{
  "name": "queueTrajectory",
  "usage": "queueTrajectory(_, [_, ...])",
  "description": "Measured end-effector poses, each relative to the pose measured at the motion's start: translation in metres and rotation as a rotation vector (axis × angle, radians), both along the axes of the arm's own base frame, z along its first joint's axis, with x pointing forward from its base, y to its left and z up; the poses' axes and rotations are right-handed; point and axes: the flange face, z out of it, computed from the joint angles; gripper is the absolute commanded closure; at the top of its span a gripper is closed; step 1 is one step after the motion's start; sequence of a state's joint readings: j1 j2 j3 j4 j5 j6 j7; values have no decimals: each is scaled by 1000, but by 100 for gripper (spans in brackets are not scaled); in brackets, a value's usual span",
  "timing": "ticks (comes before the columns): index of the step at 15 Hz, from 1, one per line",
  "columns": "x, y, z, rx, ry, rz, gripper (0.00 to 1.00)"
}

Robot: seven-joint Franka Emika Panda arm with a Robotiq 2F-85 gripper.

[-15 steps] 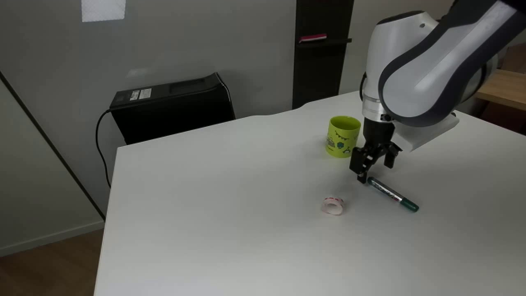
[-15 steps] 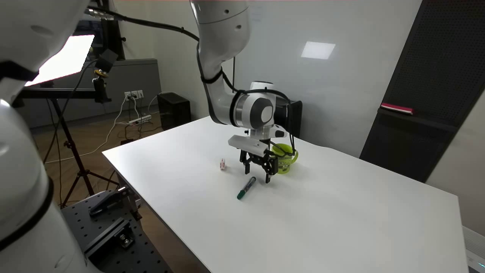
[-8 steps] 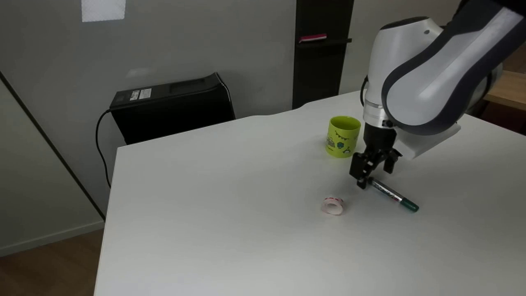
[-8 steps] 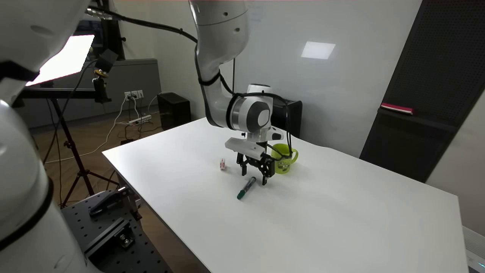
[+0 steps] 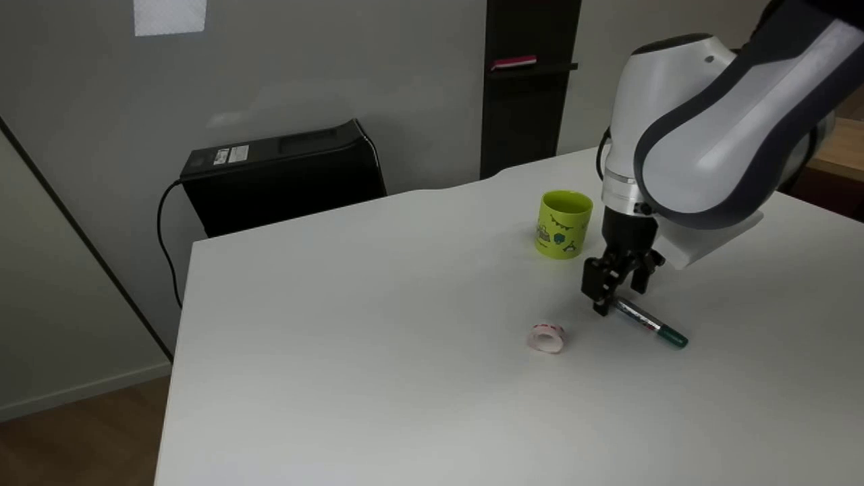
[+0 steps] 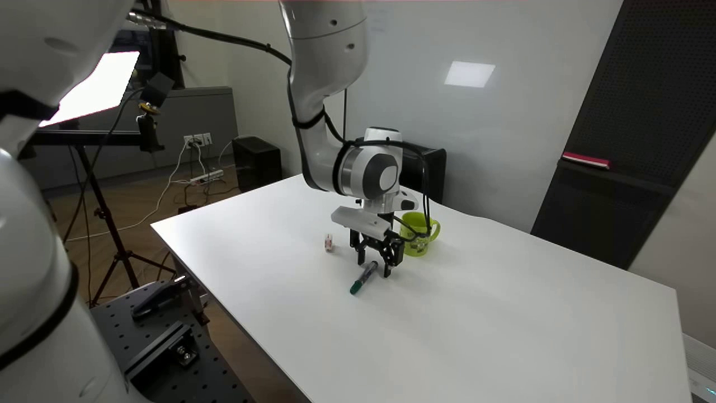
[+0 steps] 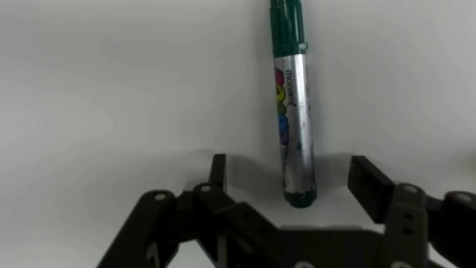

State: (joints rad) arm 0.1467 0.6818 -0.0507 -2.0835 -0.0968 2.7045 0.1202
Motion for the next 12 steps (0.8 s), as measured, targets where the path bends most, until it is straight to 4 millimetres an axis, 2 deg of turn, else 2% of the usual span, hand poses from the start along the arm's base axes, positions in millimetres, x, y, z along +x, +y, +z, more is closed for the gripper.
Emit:
queueTrajectory(7, [1, 0, 2, 3, -9, -2, 94])
queueTrajectory(8, [1, -3, 2, 0, -9, -5, 98])
queueTrajectory(9, [2, -5, 3, -2, -9, -9, 94])
queueTrajectory(12, [2, -10, 3, -2, -10, -19, 94])
